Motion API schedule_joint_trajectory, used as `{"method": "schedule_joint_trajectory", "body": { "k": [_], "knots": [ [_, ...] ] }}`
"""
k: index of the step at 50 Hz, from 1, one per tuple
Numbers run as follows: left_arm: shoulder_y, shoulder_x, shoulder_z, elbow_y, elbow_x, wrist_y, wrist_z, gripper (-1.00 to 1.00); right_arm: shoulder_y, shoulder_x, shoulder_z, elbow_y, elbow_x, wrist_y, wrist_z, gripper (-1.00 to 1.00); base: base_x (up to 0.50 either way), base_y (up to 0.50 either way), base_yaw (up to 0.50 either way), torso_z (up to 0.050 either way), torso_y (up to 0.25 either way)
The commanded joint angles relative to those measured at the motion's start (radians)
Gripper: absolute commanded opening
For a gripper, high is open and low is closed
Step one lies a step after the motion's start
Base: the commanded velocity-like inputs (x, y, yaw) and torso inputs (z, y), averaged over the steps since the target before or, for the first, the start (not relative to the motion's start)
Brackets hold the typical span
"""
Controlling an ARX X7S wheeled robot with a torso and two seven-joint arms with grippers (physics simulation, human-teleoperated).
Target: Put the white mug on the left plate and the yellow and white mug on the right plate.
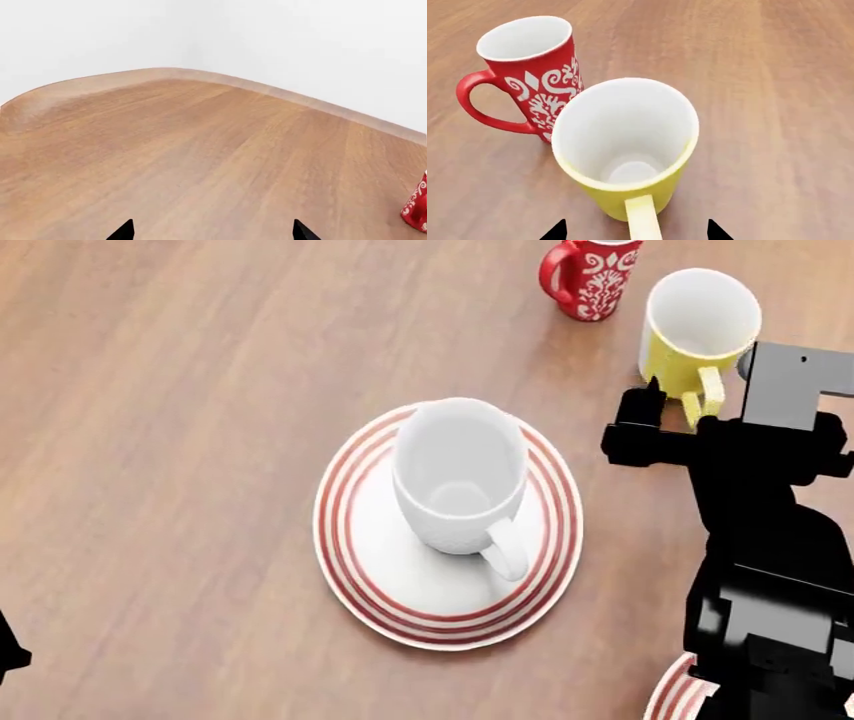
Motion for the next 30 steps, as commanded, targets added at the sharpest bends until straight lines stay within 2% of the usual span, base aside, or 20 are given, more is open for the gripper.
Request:
{"method": "schedule_joint_trajectory", "body": {
  "k": [1,3,14,15,30],
  "knots": [
    [0.005,-0.005,-0.002,0.002,-0.003,0.009,0.004,1.0,-0.003,0.001,0.005,0.001,-0.005,-0.005,0.002,1.0,0.0,0.0,0.0,0.013,-0.25],
    [0.004,-0.008,-0.004,0.002,-0.032,0.0,0.01,1.0,-0.003,0.0,0.007,0.001,-0.004,-0.007,0.004,1.0,0.0,0.0,0.0,0.013,-0.217],
    [0.0,-0.007,-0.002,-0.006,-0.033,-0.001,0.0,1.0,-0.003,-0.004,0.009,0.001,-0.005,-0.02,-0.006,1.0,0.0,0.0,0.0,0.0,0.0],
    [0.0,-0.007,-0.002,-0.005,-0.035,-0.002,0.0,1.0,-0.003,-0.004,0.009,0.001,-0.007,-0.023,-0.005,-1.0,0.0,0.0,0.0,0.0,0.0],
    [-0.001,-0.01,0.003,-0.007,-0.034,0.003,-0.001,1.0,-0.015,0.001,0.018,0.0,0.0,-0.082,-0.016,-1.0,0.0,0.0,0.0,0.0,0.0]
  ]
}}
